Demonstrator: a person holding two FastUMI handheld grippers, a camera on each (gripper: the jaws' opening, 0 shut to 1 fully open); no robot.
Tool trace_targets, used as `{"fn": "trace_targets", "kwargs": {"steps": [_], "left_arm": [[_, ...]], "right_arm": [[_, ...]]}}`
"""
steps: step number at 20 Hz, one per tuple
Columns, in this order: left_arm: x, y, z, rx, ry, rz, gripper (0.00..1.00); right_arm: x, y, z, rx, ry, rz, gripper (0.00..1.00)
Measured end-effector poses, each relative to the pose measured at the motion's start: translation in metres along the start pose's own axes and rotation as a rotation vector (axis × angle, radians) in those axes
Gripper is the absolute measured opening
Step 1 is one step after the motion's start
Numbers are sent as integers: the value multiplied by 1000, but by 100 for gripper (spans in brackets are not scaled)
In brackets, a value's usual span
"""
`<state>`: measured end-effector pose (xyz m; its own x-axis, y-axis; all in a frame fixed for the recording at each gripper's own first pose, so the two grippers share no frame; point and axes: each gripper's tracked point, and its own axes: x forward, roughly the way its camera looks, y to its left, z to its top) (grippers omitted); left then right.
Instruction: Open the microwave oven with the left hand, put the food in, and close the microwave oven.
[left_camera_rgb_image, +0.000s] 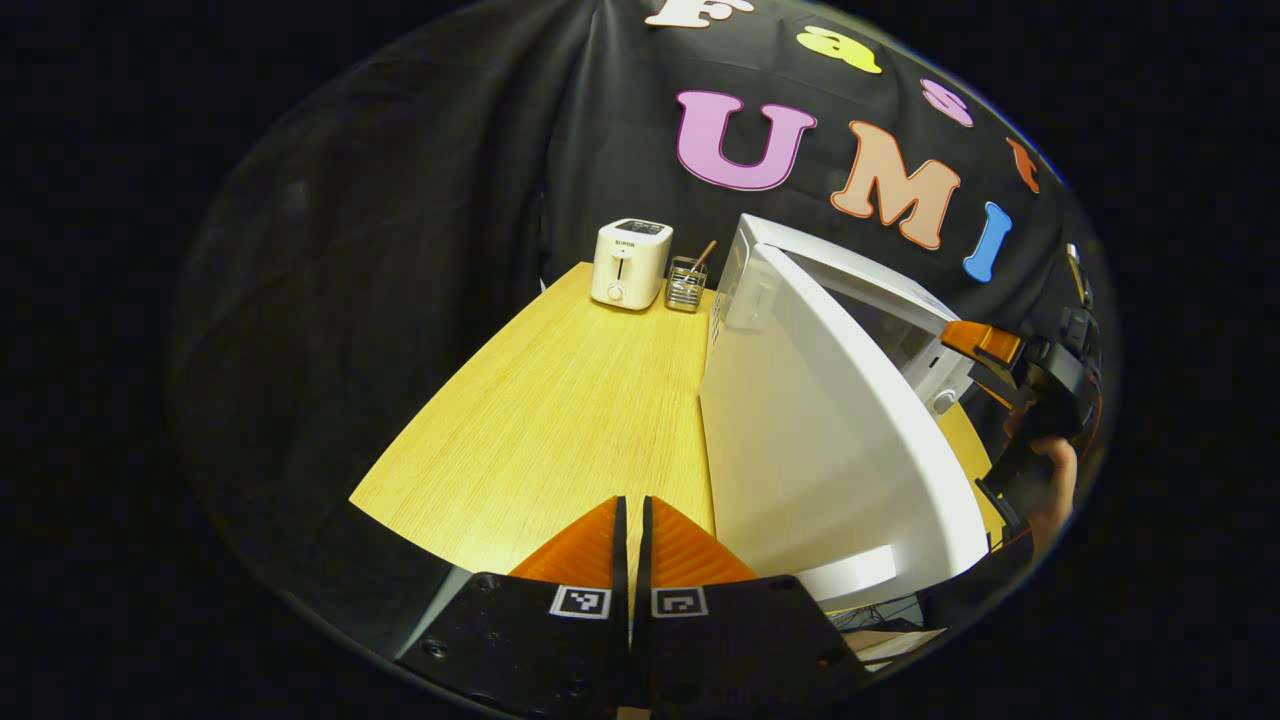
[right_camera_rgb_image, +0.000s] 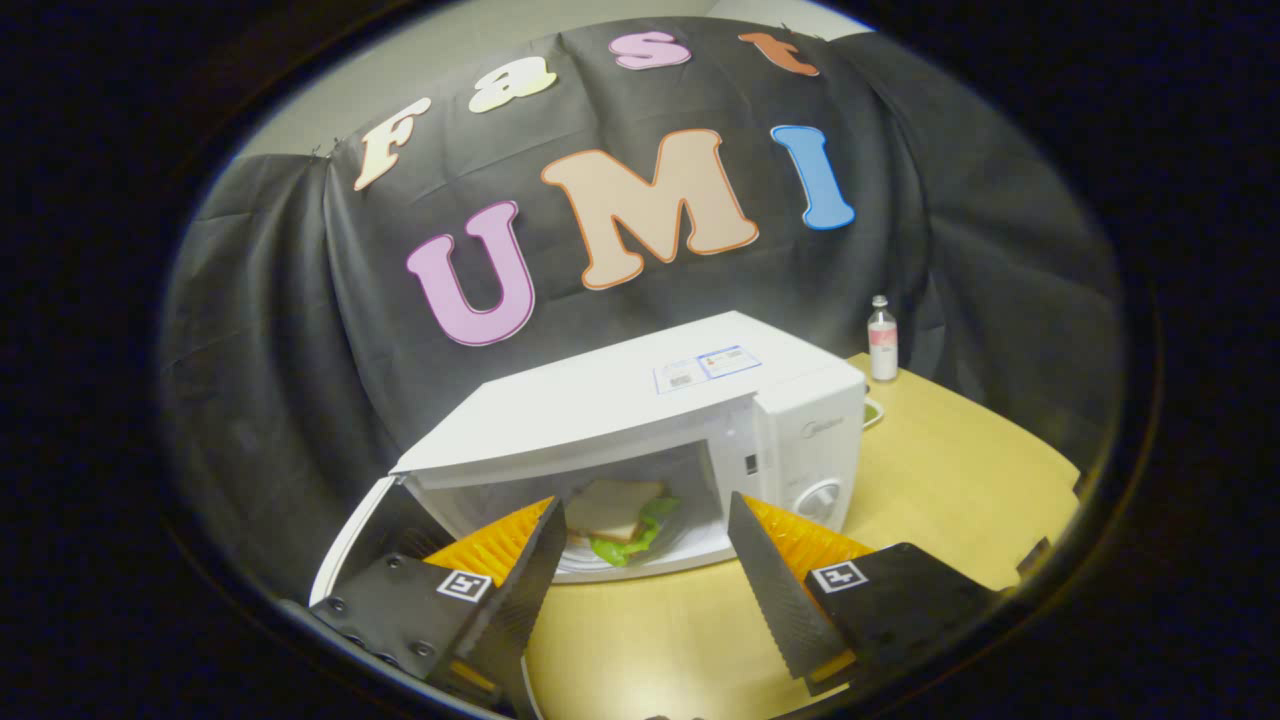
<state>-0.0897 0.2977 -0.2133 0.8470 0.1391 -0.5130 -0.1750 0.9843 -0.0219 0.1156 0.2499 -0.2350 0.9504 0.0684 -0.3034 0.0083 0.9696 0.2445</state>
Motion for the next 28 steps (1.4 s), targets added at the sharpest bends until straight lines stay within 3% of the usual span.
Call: {"fn": "trace_targets", "kwargs": {"steps": [4, 5, 6, 7, 8, 10, 11, 12, 15, 16, 17, 28], "left_arm": [[-2, -20, -1, 20, -10, -47, 1], [-3, -26, 0, 32, -17, -58, 0], [-2, -31, 1, 44, -23, -69, 0], [-2, -39, 1, 54, -27, -83, 0], [-3, -46, 1, 61, -28, -99, 0], [-3, -53, 1, 73, -35, -101, 0], [-4, -58, 1, 66, -34, -105, 0], [-3, -61, -2, 60, -30, -105, 0], [-1, -75, -4, 53, -23, -97, 0], [-1, -82, -5, 51, -21, -98, 0], [0, -88, -6, 51, -19, -99, 0], [22, -170, -2, 89, -21, -107, 0]], "right_arm": [[-31, -26, 13, -4, -13, -32, 92], [-39, -32, 17, -13, -20, -43, 99], [-47, -39, 18, -21, -24, -52, 91], [-55, -46, 18, -28, -25, -60, 99], [-62, -54, 18, -32, -25, -69, 99], [-74, -66, 16, -28, -16, -80, 100], [-79, -72, 14, -28, -10, -86, 91], [-84, -79, 12, -28, -3, -91, 100], [-96, -101, 5, -34, 25, -108, 99], [-100, -108, 3, -36, 34, -112, 92], [-103, -115, 1, -36, 46, -116, 91], [-122, -187, -13, -49, 152, -154, 92]]}}
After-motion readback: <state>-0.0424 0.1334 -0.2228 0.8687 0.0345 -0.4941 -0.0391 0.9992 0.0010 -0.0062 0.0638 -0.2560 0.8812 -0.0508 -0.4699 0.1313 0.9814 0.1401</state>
